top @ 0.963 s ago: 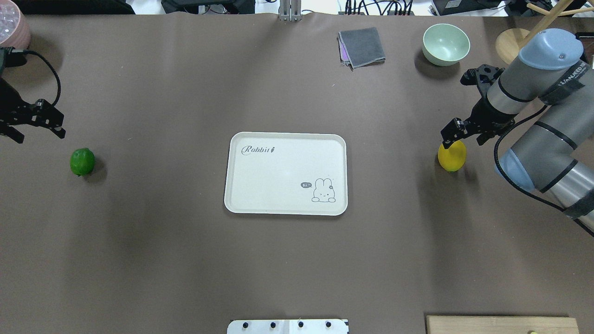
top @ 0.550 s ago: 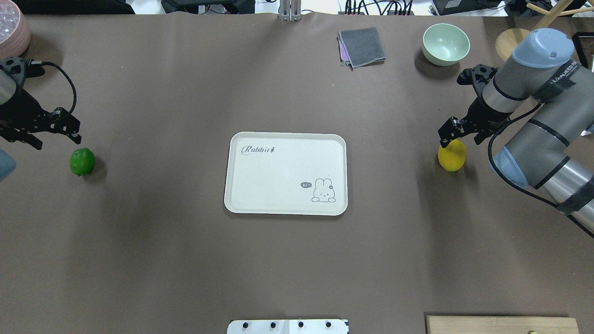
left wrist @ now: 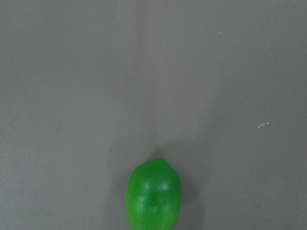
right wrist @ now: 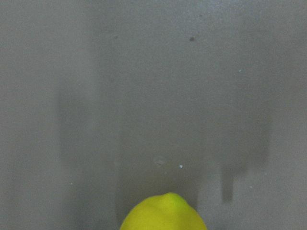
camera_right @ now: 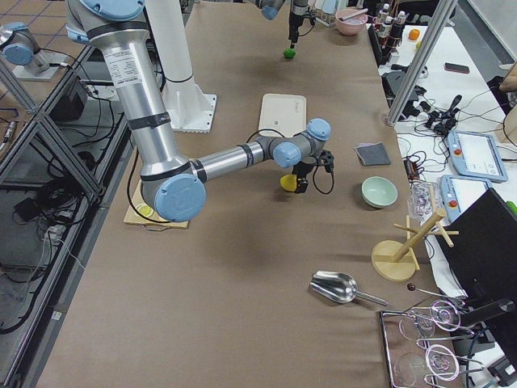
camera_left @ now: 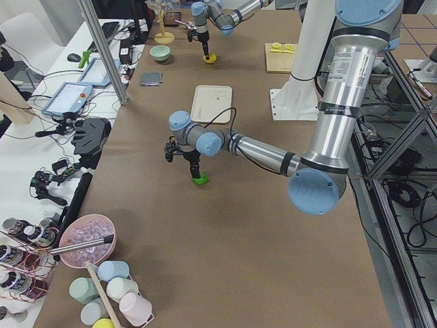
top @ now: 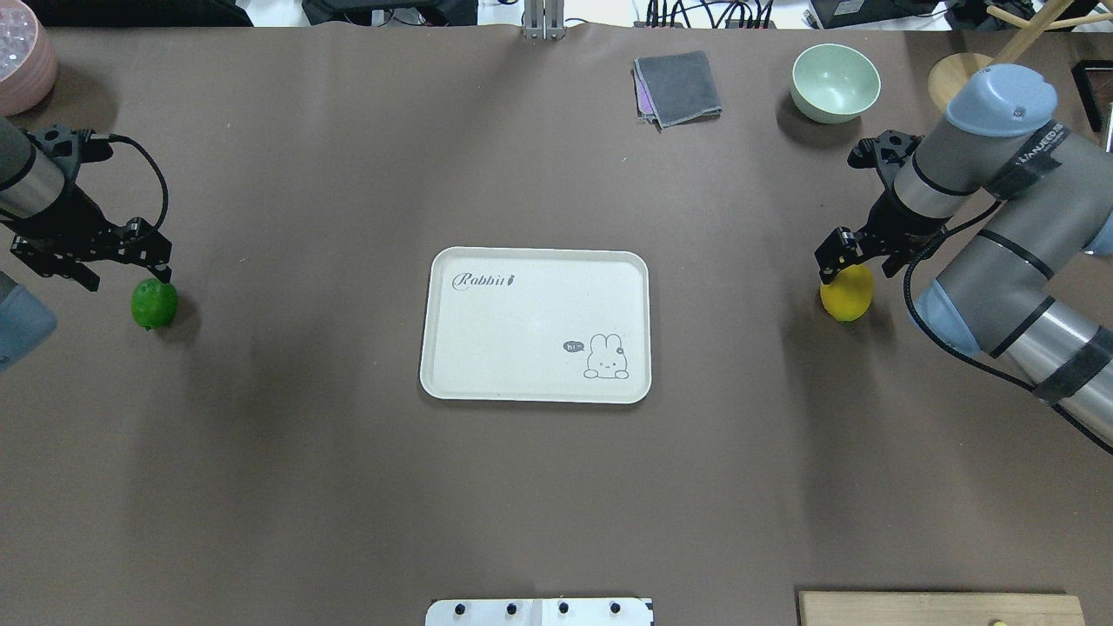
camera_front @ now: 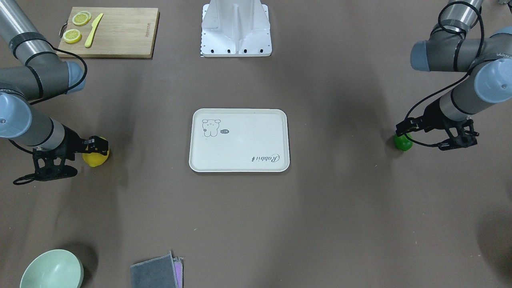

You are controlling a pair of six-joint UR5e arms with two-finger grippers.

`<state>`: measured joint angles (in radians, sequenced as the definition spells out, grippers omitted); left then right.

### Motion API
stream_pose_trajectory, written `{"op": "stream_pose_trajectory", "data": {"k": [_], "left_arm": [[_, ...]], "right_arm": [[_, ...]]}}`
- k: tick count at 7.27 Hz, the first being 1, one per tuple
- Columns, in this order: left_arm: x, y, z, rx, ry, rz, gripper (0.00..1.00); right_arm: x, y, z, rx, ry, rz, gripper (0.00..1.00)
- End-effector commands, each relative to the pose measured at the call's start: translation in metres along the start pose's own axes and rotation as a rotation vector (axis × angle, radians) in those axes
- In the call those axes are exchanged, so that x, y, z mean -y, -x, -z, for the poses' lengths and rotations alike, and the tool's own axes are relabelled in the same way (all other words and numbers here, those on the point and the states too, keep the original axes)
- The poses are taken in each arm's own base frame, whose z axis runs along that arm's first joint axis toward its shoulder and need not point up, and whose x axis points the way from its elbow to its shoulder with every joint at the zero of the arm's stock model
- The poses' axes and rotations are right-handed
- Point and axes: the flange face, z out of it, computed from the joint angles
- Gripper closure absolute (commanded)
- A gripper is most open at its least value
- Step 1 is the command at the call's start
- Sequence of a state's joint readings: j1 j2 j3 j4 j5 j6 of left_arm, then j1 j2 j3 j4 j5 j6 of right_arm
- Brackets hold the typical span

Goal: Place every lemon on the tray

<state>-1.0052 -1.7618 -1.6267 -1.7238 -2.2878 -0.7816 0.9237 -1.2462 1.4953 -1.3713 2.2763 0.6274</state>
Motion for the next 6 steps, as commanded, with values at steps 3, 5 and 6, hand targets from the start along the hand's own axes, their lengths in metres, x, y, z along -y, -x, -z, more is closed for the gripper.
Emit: {"op": "stream_pose_trajectory", "data": {"k": [3,5,6], "left_arm": [[0.001,0.0,-0.035,-0.017,-0.023,-0.007,0.05],[0.0,0.0,-0.04,-0.016,-0.021,-0.012,0.11],[0.001,0.0,-0.04,-0.015,-0.02,-0.016,0.16]], "right_arm": [[0.006,0.008,-0.008,0.012,0.014,0.007,0.22],[0.001,0.015,-0.008,0.068,0.059,0.006,0.46],[0.0,0.015,-0.009,0.075,0.068,0.003,0.57]]}}
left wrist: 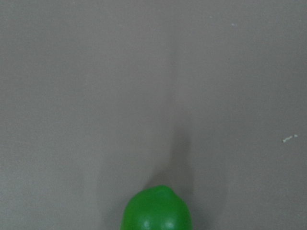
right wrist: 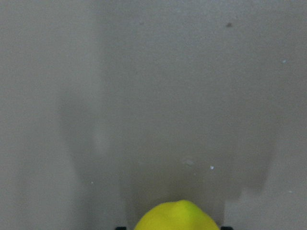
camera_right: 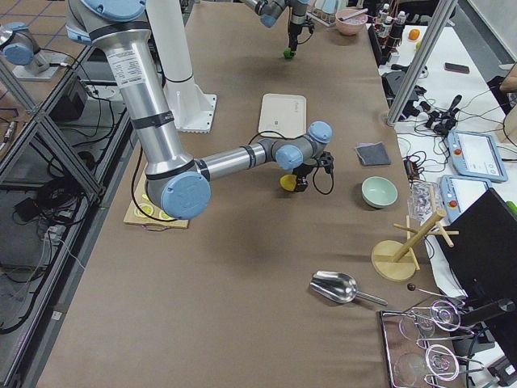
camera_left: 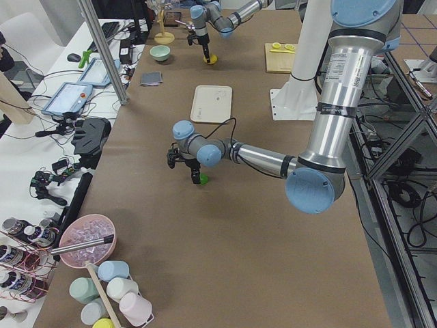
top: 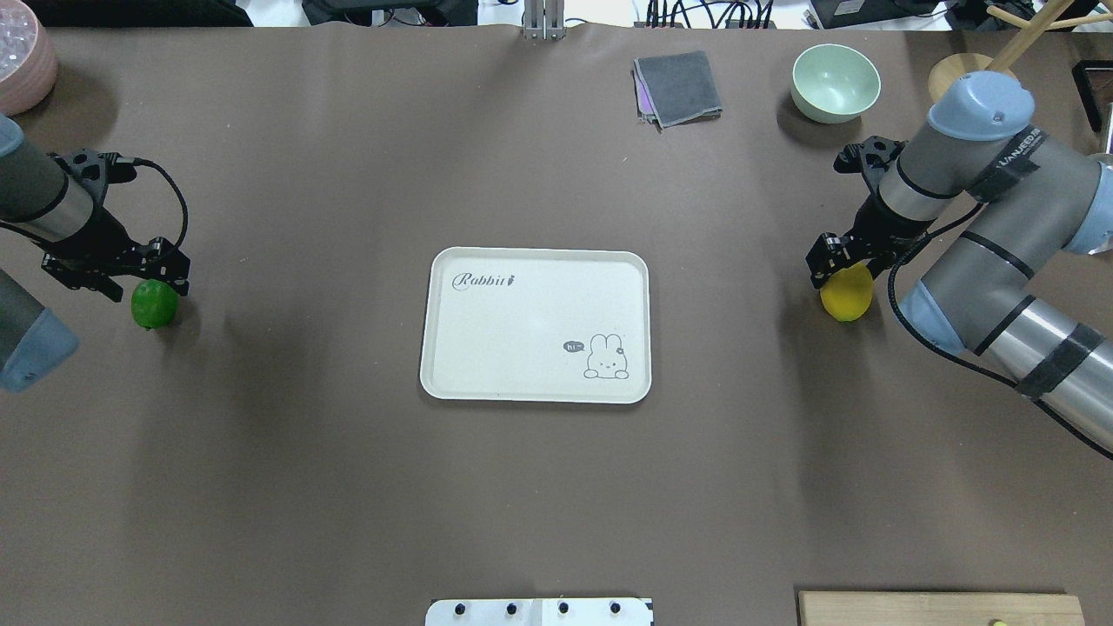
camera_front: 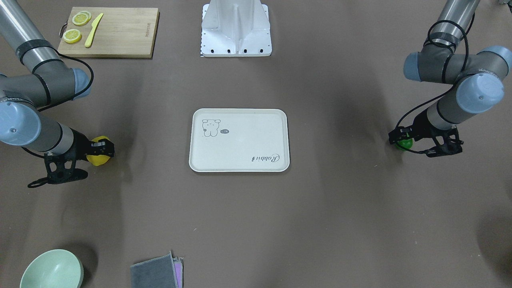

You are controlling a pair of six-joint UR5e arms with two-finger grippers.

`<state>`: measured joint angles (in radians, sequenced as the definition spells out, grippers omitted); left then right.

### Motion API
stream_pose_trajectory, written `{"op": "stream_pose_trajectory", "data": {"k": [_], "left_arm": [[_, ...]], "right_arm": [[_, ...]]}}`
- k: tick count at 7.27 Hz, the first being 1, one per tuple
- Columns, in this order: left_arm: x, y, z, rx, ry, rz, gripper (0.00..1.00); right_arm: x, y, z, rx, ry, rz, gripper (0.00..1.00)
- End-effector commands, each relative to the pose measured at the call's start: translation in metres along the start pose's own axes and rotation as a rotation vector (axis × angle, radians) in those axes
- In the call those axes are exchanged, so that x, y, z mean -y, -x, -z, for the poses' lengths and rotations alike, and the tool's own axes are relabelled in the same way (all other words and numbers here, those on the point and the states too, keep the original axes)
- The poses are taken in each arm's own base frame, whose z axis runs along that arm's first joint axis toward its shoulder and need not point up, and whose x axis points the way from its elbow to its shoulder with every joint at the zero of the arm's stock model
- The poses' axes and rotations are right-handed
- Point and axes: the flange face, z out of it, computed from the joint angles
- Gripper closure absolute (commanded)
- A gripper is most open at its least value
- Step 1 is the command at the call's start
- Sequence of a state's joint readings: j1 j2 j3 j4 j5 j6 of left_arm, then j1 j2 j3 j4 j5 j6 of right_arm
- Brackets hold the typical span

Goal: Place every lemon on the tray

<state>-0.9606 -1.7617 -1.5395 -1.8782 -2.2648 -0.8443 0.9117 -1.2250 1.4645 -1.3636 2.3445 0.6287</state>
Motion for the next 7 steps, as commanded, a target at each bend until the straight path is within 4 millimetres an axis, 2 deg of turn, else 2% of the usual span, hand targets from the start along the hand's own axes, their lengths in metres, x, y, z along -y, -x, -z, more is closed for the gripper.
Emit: {"op": "stream_pose_trajectory", "data": {"k": [1,3,4,6,7], "left_arm": [[0.0,0.0,-0.002,0.0,-0.001,-0.005,0.22],[-0.001,0.0,-0.001,-0.002,-0.001,-0.012,0.41],[-0.002,-0.001,0.001,-0.004,-0.004,-0.021,0.66],[-0.008,-0.004,0.01,-0.014,-0.013,-0.031,0.76],[-0.012,-0.012,0.021,-0.028,-0.016,-0.036,1.0]], "right_arm": [[-0.003,0.003,0.0,0.028,0.024,-0.002,0.6],[-0.003,0.015,0.007,0.054,0.015,0.024,0.6],[0.001,0.036,0.021,0.07,-0.011,0.057,0.6],[0.008,0.072,0.043,0.108,-0.071,0.133,0.6],[0.008,0.086,0.049,0.137,-0.106,0.186,0.6]]}}
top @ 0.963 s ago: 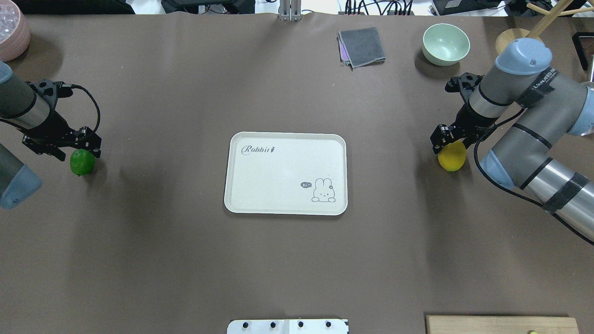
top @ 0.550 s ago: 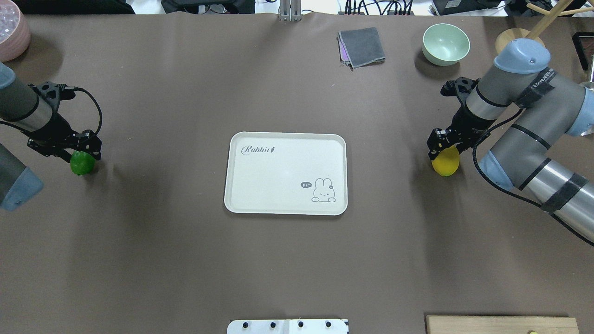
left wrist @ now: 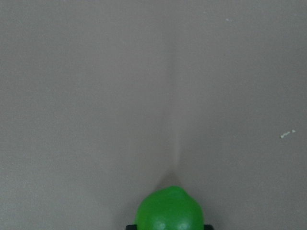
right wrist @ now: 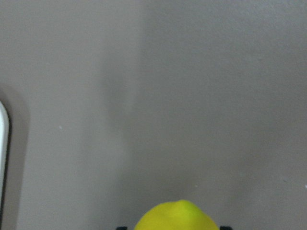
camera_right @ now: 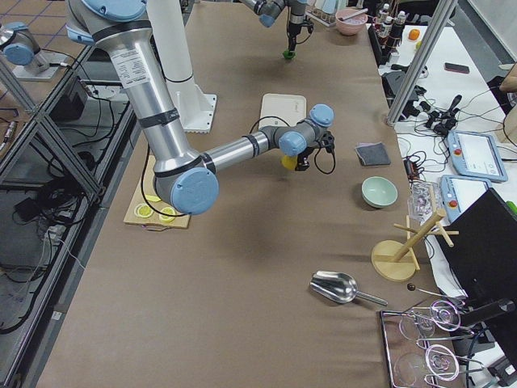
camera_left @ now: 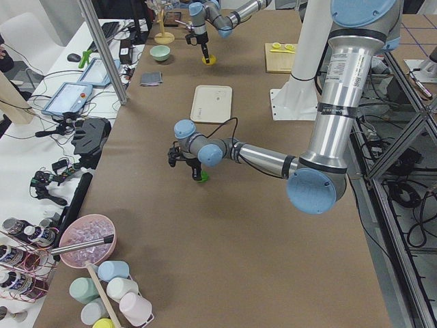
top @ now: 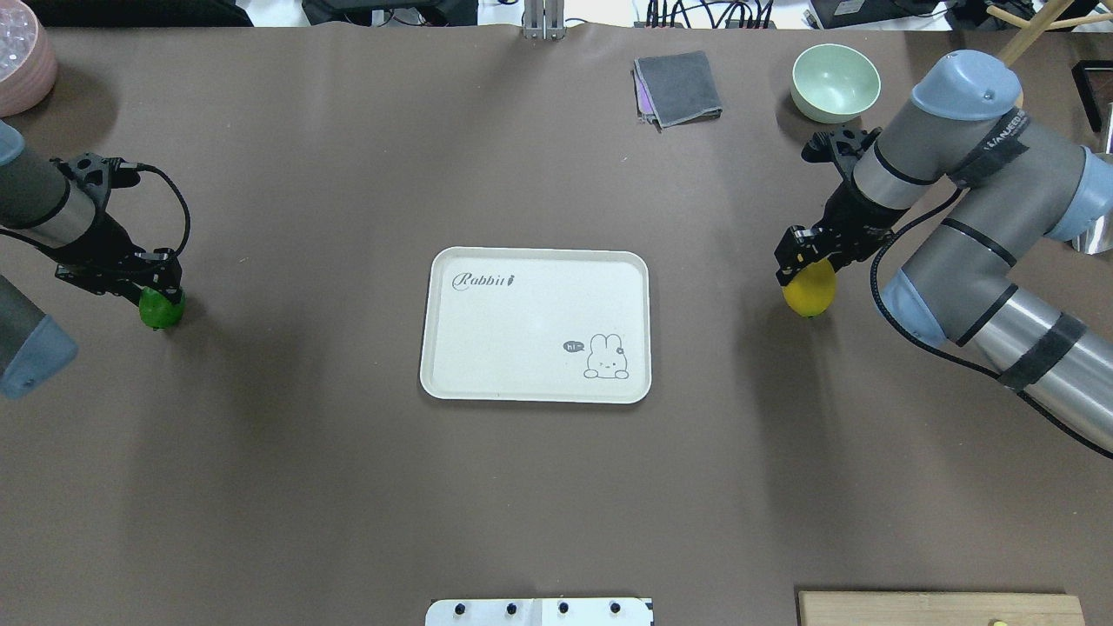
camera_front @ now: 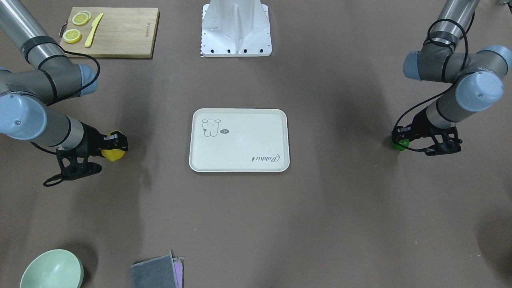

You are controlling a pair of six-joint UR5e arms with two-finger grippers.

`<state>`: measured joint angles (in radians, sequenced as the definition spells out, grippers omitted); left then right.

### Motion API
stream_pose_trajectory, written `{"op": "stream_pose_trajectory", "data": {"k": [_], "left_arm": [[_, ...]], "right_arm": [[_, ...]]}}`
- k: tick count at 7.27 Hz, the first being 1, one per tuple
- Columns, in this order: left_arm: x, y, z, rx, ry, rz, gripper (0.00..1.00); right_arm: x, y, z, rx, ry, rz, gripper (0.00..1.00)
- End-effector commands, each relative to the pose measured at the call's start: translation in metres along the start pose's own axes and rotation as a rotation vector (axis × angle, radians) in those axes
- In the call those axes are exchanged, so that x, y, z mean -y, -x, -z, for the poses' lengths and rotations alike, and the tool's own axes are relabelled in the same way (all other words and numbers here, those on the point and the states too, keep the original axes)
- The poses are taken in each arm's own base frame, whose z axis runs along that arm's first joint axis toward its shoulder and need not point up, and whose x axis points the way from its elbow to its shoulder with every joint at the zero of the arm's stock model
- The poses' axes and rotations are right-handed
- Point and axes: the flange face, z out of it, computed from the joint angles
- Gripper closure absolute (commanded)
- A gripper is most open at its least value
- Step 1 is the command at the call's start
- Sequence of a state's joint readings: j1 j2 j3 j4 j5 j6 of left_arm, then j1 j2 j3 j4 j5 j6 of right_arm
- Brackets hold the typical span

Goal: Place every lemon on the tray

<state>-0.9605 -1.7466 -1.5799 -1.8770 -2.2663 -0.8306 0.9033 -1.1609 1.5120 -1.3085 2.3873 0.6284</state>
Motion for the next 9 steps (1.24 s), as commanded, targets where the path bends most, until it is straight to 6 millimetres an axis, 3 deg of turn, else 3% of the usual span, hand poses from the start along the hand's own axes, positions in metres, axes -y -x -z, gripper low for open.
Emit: {"op": "stream_pose_trajectory", "data": {"k": [1,3,5,6,8,9], "left_arm": [[-0.005,-0.013,0.019,-0.004,0.008,0.008,1.0],[-0.005,-0.019,0.043,-0.005,0.021,0.023,1.0],[0.0,-0.005,0.089,-0.038,0.053,0.031,1.0],[0.002,-0.019,0.117,-0.023,0.059,0.04,1.0],[0.028,-0.05,0.164,-0.008,0.056,0.062,1.0],[0.036,-0.084,0.185,0.006,0.065,0.072,1.0]], "right_arm": [[0.01,0.038,0.014,0.055,-0.064,0.098,0.6],[0.018,0.089,0.015,0.087,-0.073,0.169,0.6],[0.02,0.132,0.012,0.114,-0.072,0.227,0.6],[0.016,0.151,0.002,0.129,-0.091,0.277,0.61],[0.003,0.171,-0.029,0.122,-0.119,0.334,0.61],[-0.002,0.178,-0.037,0.127,-0.109,0.345,0.61]]}}
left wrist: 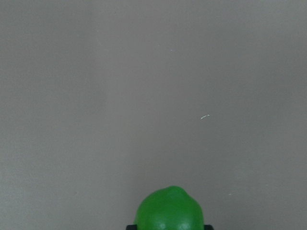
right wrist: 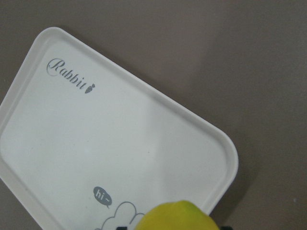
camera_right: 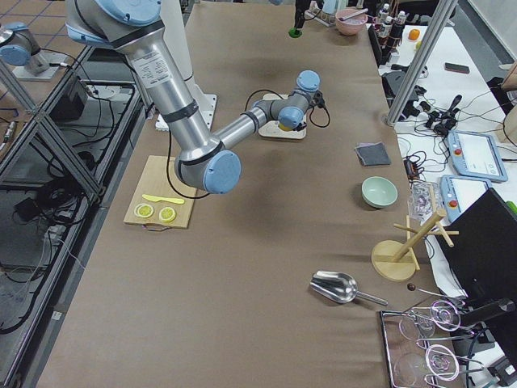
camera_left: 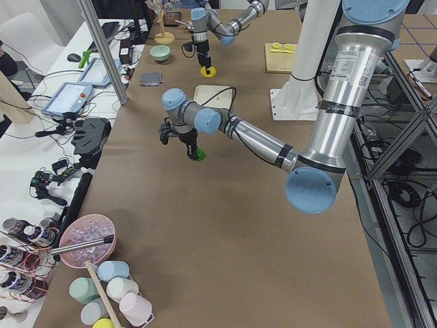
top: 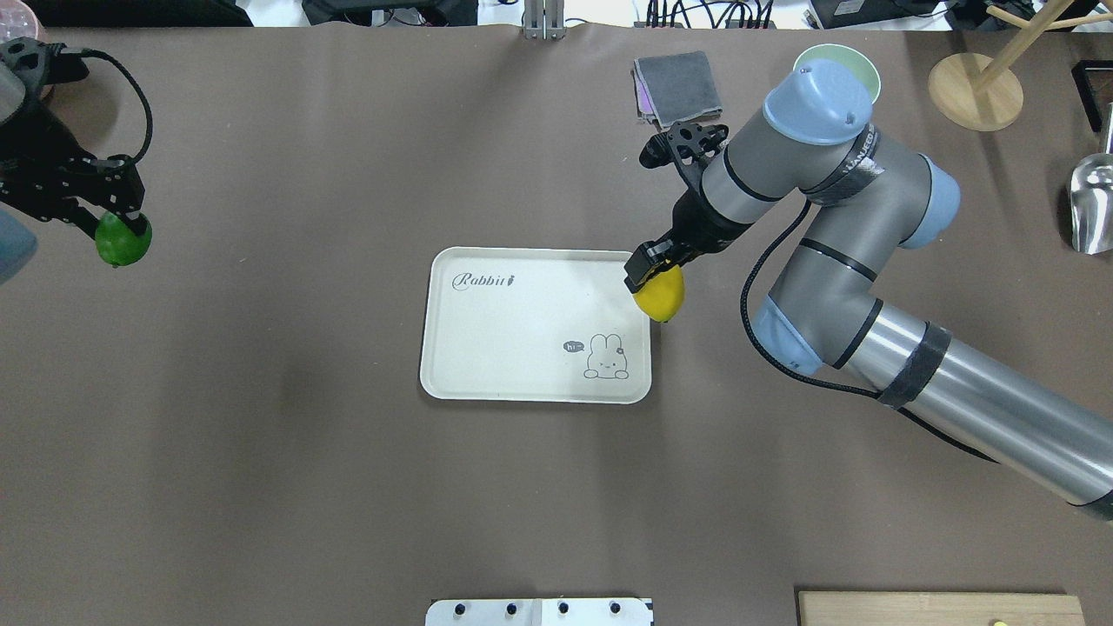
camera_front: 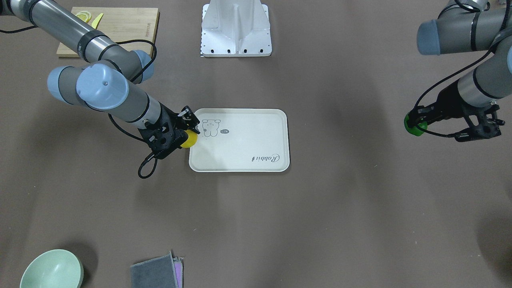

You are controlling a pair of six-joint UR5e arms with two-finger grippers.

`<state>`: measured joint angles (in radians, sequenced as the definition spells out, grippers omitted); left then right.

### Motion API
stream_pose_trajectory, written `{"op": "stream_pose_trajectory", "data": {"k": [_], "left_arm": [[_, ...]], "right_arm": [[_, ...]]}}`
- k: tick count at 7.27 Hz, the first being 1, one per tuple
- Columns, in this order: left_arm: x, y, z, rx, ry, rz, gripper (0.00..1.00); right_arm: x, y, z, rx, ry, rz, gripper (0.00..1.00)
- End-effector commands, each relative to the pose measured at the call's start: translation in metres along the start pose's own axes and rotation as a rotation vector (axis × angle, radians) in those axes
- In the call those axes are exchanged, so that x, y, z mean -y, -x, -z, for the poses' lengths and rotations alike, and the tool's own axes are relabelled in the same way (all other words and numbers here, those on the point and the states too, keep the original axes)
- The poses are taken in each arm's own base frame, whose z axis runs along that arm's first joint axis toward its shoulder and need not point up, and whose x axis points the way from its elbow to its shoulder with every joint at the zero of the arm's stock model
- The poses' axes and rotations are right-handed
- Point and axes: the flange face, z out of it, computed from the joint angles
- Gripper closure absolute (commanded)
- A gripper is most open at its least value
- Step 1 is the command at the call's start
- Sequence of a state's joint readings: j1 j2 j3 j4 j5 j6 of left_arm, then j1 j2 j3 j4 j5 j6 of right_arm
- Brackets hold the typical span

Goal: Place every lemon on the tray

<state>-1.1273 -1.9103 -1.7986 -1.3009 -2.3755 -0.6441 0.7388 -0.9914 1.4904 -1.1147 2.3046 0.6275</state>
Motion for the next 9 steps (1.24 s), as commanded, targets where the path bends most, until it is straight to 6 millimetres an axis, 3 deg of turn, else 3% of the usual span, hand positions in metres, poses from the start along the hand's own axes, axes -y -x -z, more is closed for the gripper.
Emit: {"op": "stream_pose_trajectory", "data": {"k": [1,6,7,8,9], "left_arm": [[0.012,-0.041,0.037,0.027,0.019,0.038,1.0],[0.018,-0.07,0.061,0.026,0.024,0.067,1.0],[0.01,-0.075,0.065,0.024,0.016,0.053,1.0],[0.008,-0.082,0.068,0.019,0.014,0.043,1.0],[0.007,-0.083,0.068,0.016,0.016,0.041,1.0]], "right_arm": [[-0.005,0.024,-0.022,-0.001,-0.013,0.044,0.61],[-0.021,0.051,-0.057,0.011,0.014,0.082,0.59],[-0.021,0.053,-0.061,0.001,0.008,0.089,0.25],[-0.02,0.054,-0.06,-0.005,-0.004,0.097,0.01],[-0.019,0.054,-0.059,-0.004,-0.008,0.093,0.0]]}}
